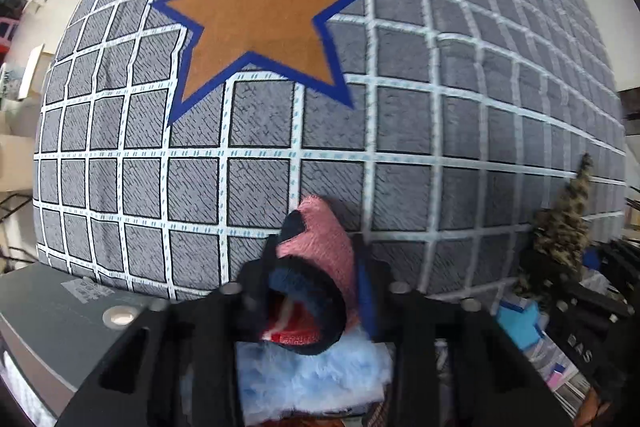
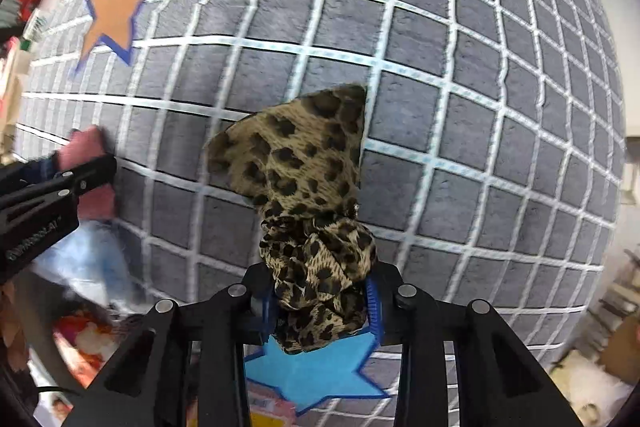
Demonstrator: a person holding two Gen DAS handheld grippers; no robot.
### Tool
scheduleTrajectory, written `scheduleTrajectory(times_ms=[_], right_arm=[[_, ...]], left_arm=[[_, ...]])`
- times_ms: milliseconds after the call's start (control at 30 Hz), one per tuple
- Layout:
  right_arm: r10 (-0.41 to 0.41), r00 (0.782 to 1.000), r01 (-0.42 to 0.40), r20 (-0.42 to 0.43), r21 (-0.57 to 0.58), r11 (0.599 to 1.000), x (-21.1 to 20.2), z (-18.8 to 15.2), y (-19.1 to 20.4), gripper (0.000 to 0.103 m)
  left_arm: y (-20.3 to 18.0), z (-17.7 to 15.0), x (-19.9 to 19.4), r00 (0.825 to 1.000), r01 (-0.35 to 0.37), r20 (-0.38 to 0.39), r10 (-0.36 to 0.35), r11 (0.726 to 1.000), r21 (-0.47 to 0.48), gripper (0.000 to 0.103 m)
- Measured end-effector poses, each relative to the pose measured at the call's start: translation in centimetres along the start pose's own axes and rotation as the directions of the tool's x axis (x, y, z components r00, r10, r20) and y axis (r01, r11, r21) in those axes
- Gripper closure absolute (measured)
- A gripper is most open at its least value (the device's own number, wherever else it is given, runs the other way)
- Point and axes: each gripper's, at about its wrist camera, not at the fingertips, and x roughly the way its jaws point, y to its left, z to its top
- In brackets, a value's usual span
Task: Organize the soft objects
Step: 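Carry the pink hat and leopard scrunchie with both tools over the box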
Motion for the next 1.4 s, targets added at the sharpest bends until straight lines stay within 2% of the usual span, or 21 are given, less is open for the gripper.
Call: scheduleTrajectory(times_ms=[167, 333, 433, 600, 700, 800, 867, 967, 1067, 1133, 1267, 1400], right_arm=[[0.093, 0.995, -0.096, 0.041, 0.086, 0.992, -3.1, -0.6, -0.6, 0.067], [0.154, 0.981, -0.165, 0.117, 0.099, 0.981, -8.6, -1.9, -0.5, 0.067], [0.182, 0.971, -0.196, 0.153, 0.081, 0.977, -11.9, -3.6, 0.2, 0.067], [0.17, 0.962, -0.183, 0.213, 0.042, 0.982, -16.2, -6.4, 2.9, 0.067], [0.194, 0.95, -0.209, 0.244, 0.039, 0.977, -18.2, -8.8, 4.8, 0.067], [0.226, 0.938, -0.244, 0.263, 0.038, 0.969, -19.3, -11.5, 7.2, 0.067], [0.239, 0.933, -0.254, 0.268, 0.024, 0.967, -19.1, -12.1, 9.0, 0.067], [0.254, 0.93, -0.261, 0.266, -0.012, 0.965, -19.5, -13.6, 11.6, 0.067], [0.203, 0.935, -0.194, 0.29, -0.062, 0.979, -19.3, -15.0, 14.7, 0.067], [0.202, 0.935, -0.176, 0.291, -0.114, 0.978, -18.6, -16.2, 17.2, 0.067], [0.25, 0.949, -0.207, 0.191, -0.218, 0.954, -16.5, -17.6, 21.6, 0.067], [0.255, 0.954, -0.2, 0.156, -0.3, 0.933, -16.0, -17.7, 24.5, 0.067]], left_arm=[[-0.4, -2.0, -5.1, 0.989, 0.027, 0.142, -0.033, 0.999, 0.044, 0.073], [-1.4, -5.5, -10.7, 0.959, 0.066, 0.267, -0.095, 0.991, 0.118, 0.073], [-1.5, -8.0, -13.1, 0.945, 0.094, 0.3, -0.133, 0.986, 0.139, 0.073], [0.6, -13.4, -16.1, 0.931, 0.126, 0.323, -0.171, 0.98, 0.155, 0.073], [2.6, -16.6, -17.9, 0.919, 0.172, 0.336, -0.206, 0.976, 0.131, 0.073], [5.8, -19.5, -19.5, 0.91, 0.197, 0.356, -0.213, 0.977, 0.08, 0.073], [7.8, -21.2, -19.9, 0.908, 0.197, 0.368, -0.199, 0.979, 0.044, 0.073], [10.9, -23.8, -20.0, 0.918, 0.16, 0.37, -0.143, 0.987, -0.016, 0.073], [12.7, -26.7, -20.3, 0.922, 0.066, 0.385, -0.041, 0.996, -0.053, 0.073], [13.5, -28.5, -20.2, 0.921, 0.043, 0.389, -0.01, 0.996, -0.075, 0.073], [13.8, -31.2, -19.6, 0.928, 0.036, 0.373, 0.011, 0.992, -0.119, 0.073], [14.0, -32.6, -19.7, 0.928, -0.009, 0.368, 0.051, 0.993, -0.115, 0.073]])
